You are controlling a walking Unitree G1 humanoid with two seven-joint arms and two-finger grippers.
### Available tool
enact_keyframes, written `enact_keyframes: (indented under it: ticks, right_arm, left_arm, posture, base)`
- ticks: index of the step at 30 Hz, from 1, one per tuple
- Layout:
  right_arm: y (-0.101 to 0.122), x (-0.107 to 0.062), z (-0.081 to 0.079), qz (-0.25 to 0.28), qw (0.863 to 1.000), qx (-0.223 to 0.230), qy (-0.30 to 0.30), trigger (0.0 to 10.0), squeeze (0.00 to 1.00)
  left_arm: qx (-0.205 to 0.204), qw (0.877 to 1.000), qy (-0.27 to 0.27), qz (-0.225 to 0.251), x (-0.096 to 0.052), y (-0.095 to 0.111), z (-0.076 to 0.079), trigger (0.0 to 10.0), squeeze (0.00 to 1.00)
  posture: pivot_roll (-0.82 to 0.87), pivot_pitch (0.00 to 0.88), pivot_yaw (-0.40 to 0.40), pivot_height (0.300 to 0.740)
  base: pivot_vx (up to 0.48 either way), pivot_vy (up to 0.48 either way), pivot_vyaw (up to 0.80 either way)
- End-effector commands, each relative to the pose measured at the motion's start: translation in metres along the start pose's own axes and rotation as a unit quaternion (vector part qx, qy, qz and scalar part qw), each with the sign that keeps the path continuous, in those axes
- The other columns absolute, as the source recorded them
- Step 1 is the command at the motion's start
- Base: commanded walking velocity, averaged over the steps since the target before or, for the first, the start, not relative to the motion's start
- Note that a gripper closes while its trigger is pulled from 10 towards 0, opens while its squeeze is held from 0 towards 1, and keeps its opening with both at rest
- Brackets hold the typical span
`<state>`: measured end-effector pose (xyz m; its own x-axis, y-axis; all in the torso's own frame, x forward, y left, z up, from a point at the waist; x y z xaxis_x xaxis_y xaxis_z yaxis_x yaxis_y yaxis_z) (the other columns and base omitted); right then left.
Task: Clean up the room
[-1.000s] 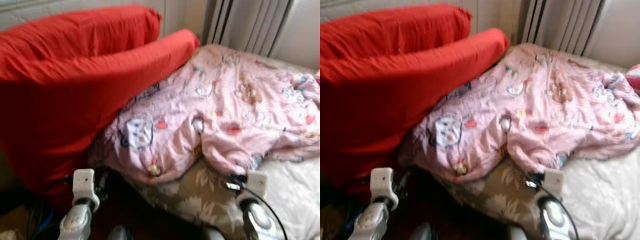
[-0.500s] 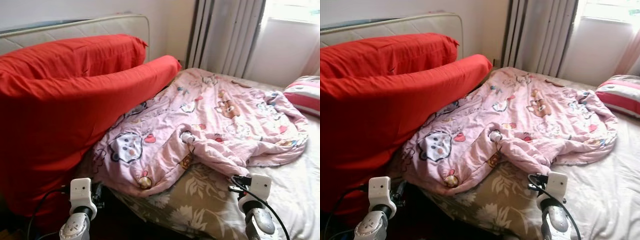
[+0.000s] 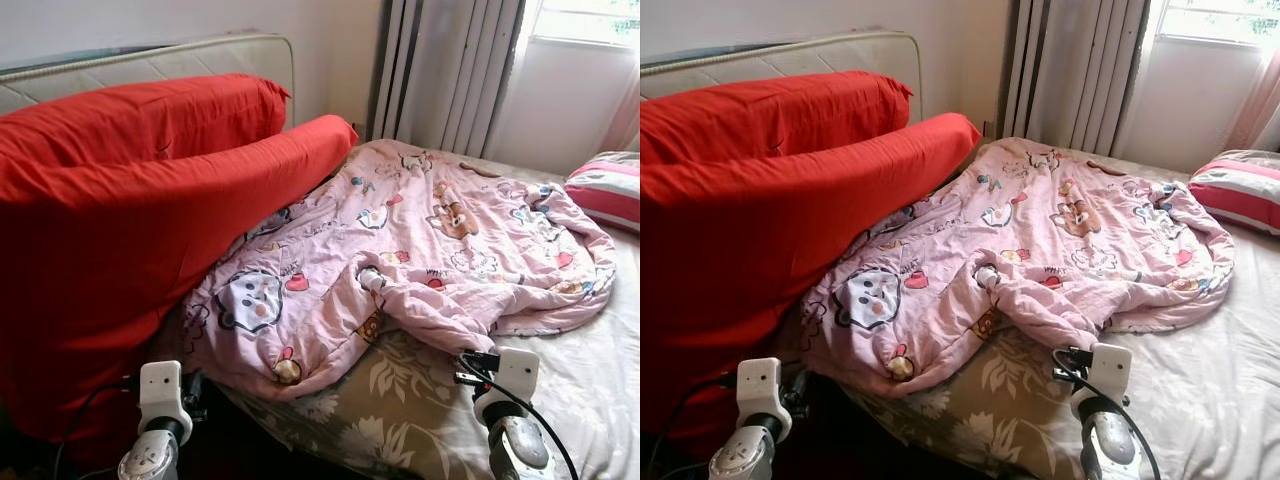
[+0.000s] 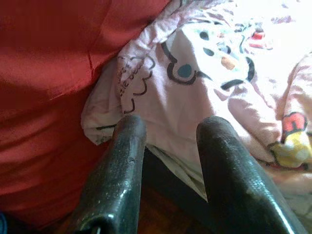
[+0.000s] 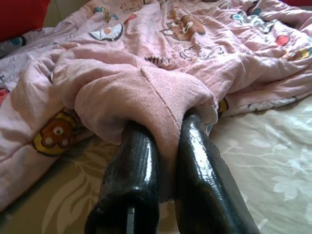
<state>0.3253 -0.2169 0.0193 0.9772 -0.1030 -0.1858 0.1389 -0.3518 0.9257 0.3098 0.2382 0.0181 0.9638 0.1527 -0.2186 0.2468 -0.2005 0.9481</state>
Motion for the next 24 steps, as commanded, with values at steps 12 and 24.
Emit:
enact_keyframes:
  ticks: [12,24]
  right_arm:
    - [0.008,0.002,0.002,0.014,1.000,0.000,-0.005,10.0,0.00]
    - [0.009,0.003,0.002,0.016,1.000,0.001,-0.007,10.0,0.00]
  left_arm:
    - [0.007,0.998,-0.004,-0.067,-0.008,-0.032,-0.002,10.0,0.00]
    - [0.012,0.980,-0.010,-0.197,-0.040,-0.089,0.004,10.0,0.00]
  posture:
    - [0.00,0.000,-0.032,0.731]
    - [0.00,0.000,-0.036,0.740]
  base:
    - [0.000,0.000,0.00]
    - [0.000,0.000,0.00]
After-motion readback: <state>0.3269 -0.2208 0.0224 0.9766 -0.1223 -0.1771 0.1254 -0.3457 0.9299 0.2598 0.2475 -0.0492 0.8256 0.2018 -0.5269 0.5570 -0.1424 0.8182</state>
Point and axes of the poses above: a point about 5 cm out from each wrist's last joint towards the gripper, its own x axis pointing out of the wrist towards the gripper, its own y axis along the axis of the wrist's last joint, z = x × y, the point moved 3 cm from there along x, pointing out of the wrist towards the gripper, and after that the axes turned 12 degrees about x, right-handed, at the moved point
